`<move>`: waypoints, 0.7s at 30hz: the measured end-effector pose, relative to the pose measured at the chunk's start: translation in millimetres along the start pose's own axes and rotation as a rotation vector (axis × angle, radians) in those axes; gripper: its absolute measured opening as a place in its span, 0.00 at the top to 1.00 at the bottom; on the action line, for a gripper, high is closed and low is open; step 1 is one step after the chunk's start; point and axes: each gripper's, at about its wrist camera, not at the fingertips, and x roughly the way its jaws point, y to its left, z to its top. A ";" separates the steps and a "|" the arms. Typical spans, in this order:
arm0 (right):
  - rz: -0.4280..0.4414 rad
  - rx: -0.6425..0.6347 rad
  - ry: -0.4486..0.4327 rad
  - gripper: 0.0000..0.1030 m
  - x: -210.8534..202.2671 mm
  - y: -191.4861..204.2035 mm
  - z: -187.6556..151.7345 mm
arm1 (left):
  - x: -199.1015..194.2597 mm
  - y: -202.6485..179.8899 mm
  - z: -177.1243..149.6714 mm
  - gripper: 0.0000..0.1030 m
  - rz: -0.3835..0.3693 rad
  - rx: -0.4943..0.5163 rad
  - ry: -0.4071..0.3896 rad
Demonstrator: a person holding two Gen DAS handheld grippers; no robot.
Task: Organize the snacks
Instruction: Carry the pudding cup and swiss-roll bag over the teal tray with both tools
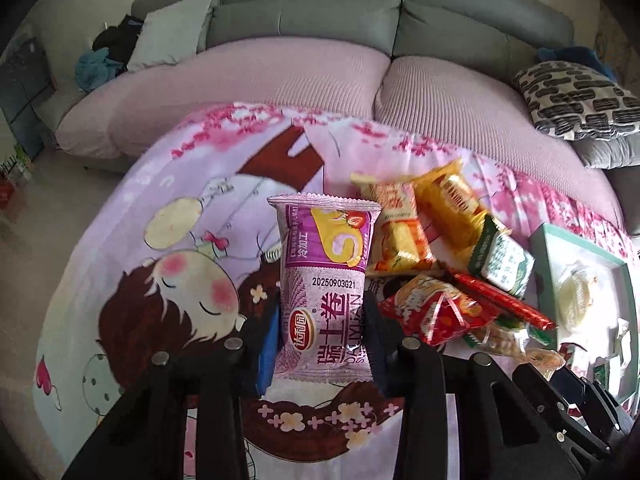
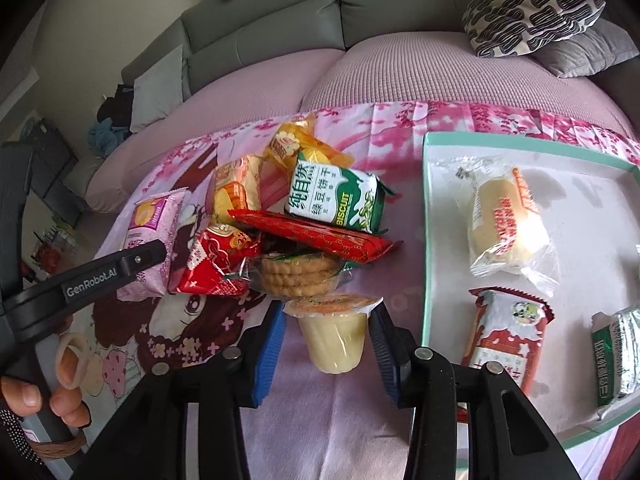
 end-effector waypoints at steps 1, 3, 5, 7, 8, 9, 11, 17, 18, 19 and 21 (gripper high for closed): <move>0.002 0.002 -0.009 0.56 -3.7 -0.4 0.5 | -4.3 -1.0 1.0 0.62 -0.001 0.001 -0.011; 0.008 0.008 -0.032 0.56 -12.7 -1.3 2.1 | -13.6 -2.7 2.7 0.62 -0.006 0.004 -0.034; 0.013 0.013 -0.060 0.56 -22.8 -2.5 3.8 | -22.1 -5.6 4.2 0.62 -0.010 0.007 -0.054; 0.017 0.016 -0.088 0.56 -33.1 -3.4 5.5 | -29.5 -9.8 5.2 0.62 -0.013 0.015 -0.070; 0.018 0.019 -0.102 0.56 -37.9 -4.4 6.1 | -32.4 -12.1 5.6 0.62 -0.015 0.019 -0.077; 0.019 0.022 -0.110 0.56 -41.4 -5.3 6.6 | -35.4 -14.5 5.9 0.62 -0.018 0.023 -0.083; 0.021 0.028 -0.123 0.56 -47.2 -7.8 7.7 | -40.5 -20.3 5.8 0.62 -0.022 0.031 -0.093; 0.022 0.050 -0.141 0.56 -57.0 -18.0 11.5 | -46.6 -47.5 3.6 0.62 -0.043 0.078 -0.098; 0.022 0.056 -0.145 0.56 -59.2 -20.7 11.9 | -47.1 -52.7 3.1 0.62 -0.048 0.086 -0.098; 0.023 0.062 -0.149 0.56 -61.5 -23.6 12.8 | -48.0 -58.1 2.5 0.62 -0.052 0.094 -0.099; 0.020 0.076 -0.160 0.56 -67.3 -32.1 14.1 | -51.3 -69.0 0.8 0.62 -0.061 0.111 -0.106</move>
